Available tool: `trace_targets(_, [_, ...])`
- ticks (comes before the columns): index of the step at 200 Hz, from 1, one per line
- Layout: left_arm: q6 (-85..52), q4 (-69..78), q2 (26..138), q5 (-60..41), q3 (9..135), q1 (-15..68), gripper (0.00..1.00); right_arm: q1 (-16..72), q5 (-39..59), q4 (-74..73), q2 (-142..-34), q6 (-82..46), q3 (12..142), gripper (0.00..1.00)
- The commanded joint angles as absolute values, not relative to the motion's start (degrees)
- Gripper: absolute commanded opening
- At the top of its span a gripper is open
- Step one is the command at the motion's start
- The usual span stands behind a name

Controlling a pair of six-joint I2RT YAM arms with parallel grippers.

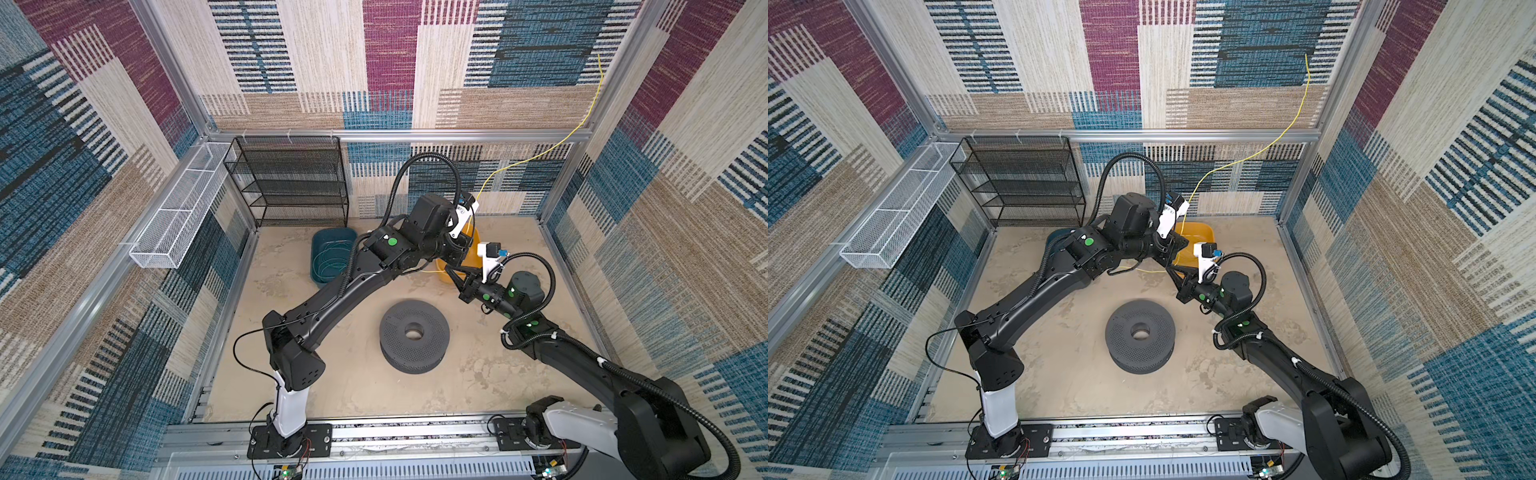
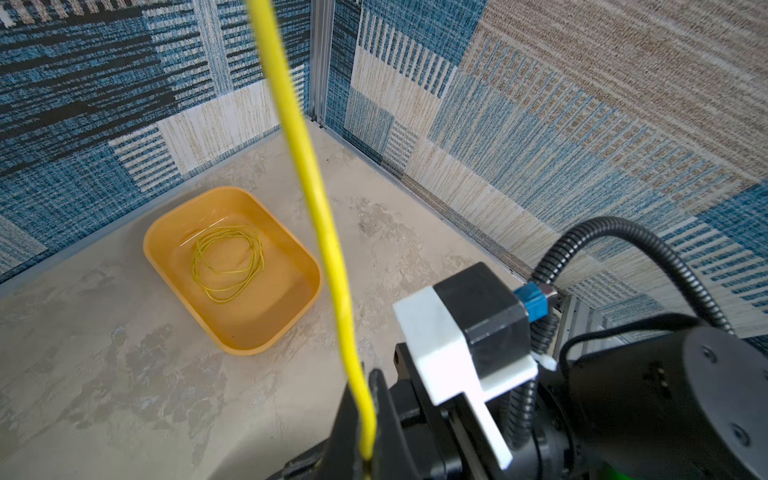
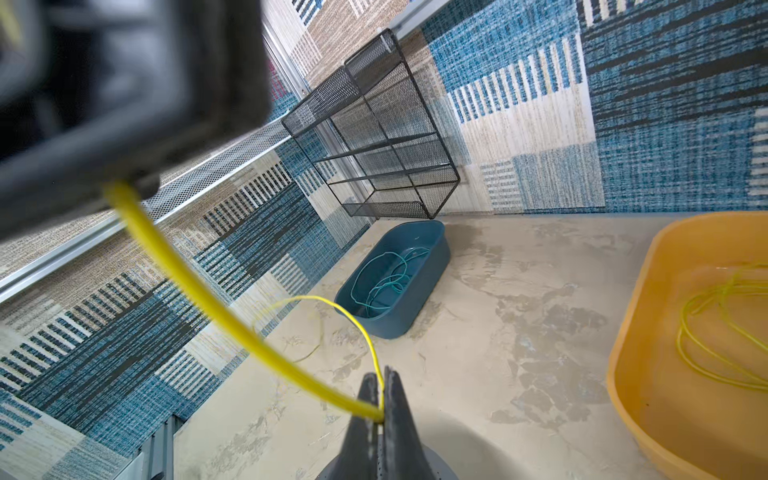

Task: Wrap the cables

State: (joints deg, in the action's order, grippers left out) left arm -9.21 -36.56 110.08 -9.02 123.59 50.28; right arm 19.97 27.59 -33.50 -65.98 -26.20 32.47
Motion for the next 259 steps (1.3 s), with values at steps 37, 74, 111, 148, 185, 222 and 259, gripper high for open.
trace_targets(37, [-5.27,-37.22,104.37,-5.07,119.19,49.83,1.0,19.61,27.52,-31.13,-62.51,-26.77,33.44,0.0])
trace_targets(74, [-4.91,-38.03,89.09,8.15,100.79,46.13,0.99,14.18,31.39,-25.47,-60.44,-29.91,34.82,0.0])
trace_targets(111, [-11.77,-38.71,71.87,21.15,76.27,42.07,0.99,8.1,34.21,-21.89,-60.66,-30.54,35.98,0.0])
trace_targets(148, [-17.43,-38.47,61.62,27.21,60.08,38.95,0.97,6.08,36.67,-19.26,-61.39,-29.62,36.66,0.0])
trace_targets(185, [-22.24,-28.11,60.54,22.93,50.55,31.07,0.87,5.99,38.33,-17.99,-61.26,-29.44,37.08,0.0])
trace_targets(222, [-19.09,-19.37,67.33,18.61,49.09,27.7,0.8,5.88,39.13,-17.31,-60.95,-29.27,37.38,0.0])
trace_targets(259, [-18.82,-9.84,73.96,15.04,49.19,23.76,0.64,5.89,39.78,-17.84,-61.48,-29.53,37.18,0.0])
